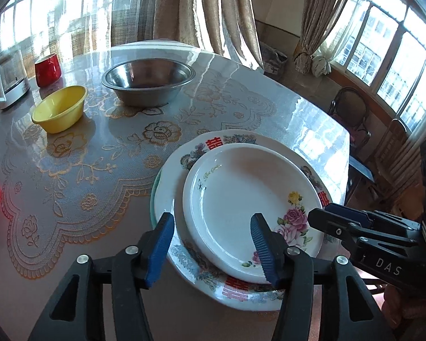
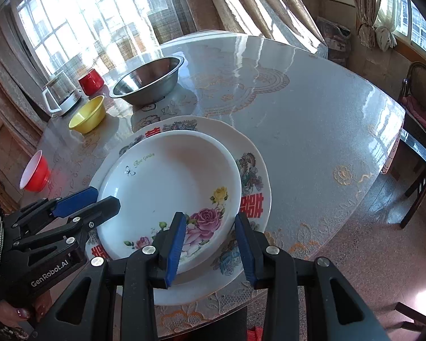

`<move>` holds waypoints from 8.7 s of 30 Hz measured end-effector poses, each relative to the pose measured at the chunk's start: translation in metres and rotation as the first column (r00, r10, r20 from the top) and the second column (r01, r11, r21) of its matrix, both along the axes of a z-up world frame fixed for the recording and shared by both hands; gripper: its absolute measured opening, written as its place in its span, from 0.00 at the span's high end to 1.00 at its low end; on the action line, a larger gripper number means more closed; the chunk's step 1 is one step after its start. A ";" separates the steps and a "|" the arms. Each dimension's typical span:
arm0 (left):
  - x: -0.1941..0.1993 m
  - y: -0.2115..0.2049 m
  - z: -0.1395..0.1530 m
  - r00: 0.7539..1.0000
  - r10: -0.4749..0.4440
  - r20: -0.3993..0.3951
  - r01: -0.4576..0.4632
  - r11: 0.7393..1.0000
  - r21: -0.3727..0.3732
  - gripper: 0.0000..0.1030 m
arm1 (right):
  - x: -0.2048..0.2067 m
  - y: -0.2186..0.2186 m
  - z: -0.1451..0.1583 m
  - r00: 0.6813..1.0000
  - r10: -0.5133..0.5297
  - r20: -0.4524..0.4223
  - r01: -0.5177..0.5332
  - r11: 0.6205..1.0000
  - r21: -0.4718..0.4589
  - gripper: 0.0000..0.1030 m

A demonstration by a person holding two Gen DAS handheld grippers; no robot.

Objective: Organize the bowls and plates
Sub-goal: 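Open the right tool to release the floral plate and withdraw, then move the right tool to the rim of the steel bowl, then grasp the steel bowl rim with the right tool and lift it, then carry the steel bowl with the right tool toward the plate stack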

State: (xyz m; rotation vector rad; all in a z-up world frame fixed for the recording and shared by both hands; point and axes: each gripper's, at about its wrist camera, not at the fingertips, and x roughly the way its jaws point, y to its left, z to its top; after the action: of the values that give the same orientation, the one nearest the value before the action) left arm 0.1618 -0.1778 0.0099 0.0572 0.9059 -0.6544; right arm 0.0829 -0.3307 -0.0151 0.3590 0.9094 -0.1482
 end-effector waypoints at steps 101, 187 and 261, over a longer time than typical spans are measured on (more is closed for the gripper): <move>0.204 0.050 -0.043 0.967 0.240 -0.080 -0.253 0.928 -0.275 0.36 | 0.222 0.006 -0.010 1.000 0.017 -0.020 -0.012 0.980 0.201 0.77; 0.022 0.114 -0.008 0.958 0.185 0.221 -0.113 0.946 -0.304 0.71 | 0.065 0.050 0.014 0.976 -0.021 0.215 -0.047 0.952 0.303 0.86; -0.052 0.198 -0.041 0.920 0.391 0.010 -0.374 0.888 -0.266 0.70 | 0.052 0.112 -0.017 0.968 0.237 0.085 -0.252 0.928 0.274 0.74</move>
State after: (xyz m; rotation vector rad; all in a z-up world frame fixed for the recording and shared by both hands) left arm 0.1102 0.0204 -0.0306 -0.3289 0.7355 -0.3924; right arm 0.1346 -0.2186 -0.0320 0.5081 0.9193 0.2234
